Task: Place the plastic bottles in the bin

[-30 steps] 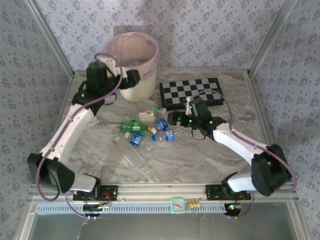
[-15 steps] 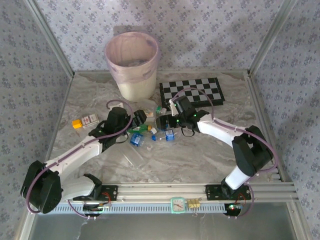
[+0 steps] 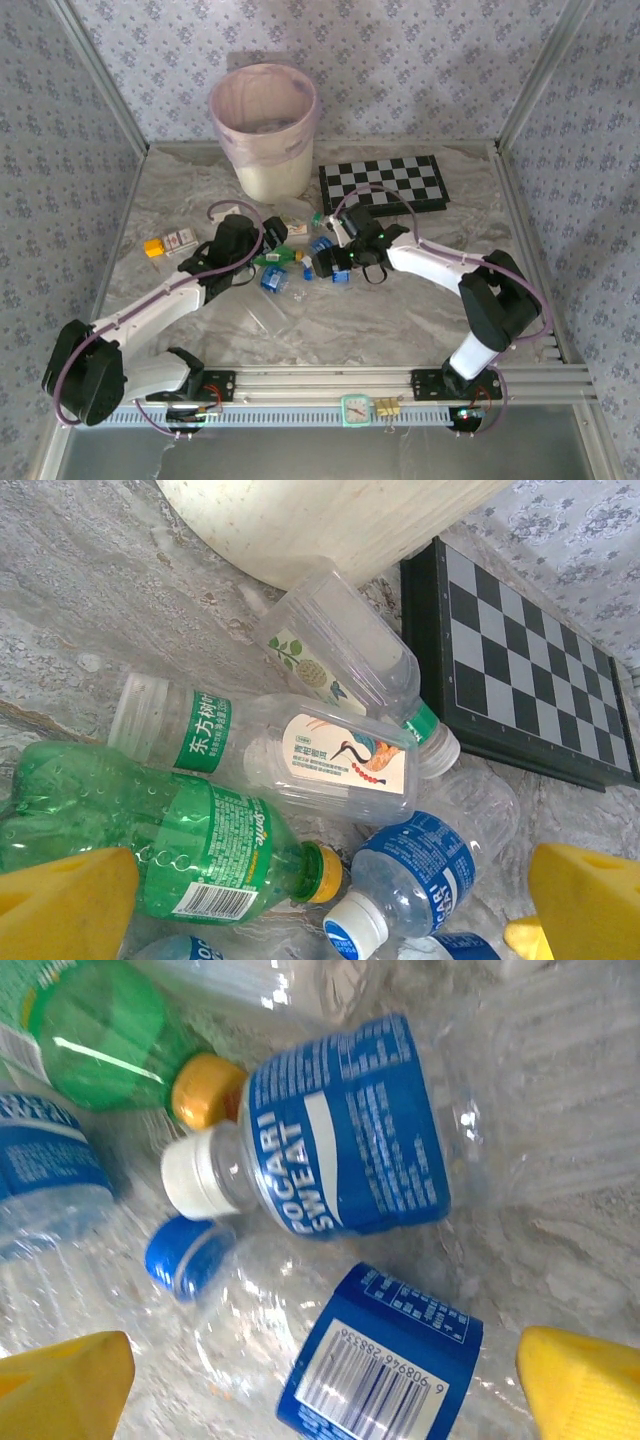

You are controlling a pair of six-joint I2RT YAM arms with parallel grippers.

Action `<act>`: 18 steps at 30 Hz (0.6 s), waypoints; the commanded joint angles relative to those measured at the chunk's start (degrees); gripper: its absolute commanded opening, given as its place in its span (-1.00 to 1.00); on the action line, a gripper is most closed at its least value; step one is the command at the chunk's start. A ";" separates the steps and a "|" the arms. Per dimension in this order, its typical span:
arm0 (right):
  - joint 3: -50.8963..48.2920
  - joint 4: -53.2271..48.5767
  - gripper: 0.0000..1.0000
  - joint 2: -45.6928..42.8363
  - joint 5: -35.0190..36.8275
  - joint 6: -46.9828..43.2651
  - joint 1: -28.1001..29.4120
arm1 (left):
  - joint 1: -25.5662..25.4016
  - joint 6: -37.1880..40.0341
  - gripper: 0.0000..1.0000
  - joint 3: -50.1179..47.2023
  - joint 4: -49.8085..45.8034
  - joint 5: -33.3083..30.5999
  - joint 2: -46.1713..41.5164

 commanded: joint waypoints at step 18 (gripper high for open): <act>2.17 -14.72 0.77 1.53 7.12 -10.10 5.82 | -0.15 0.52 1.00 3.91 1.94 -0.17 2.41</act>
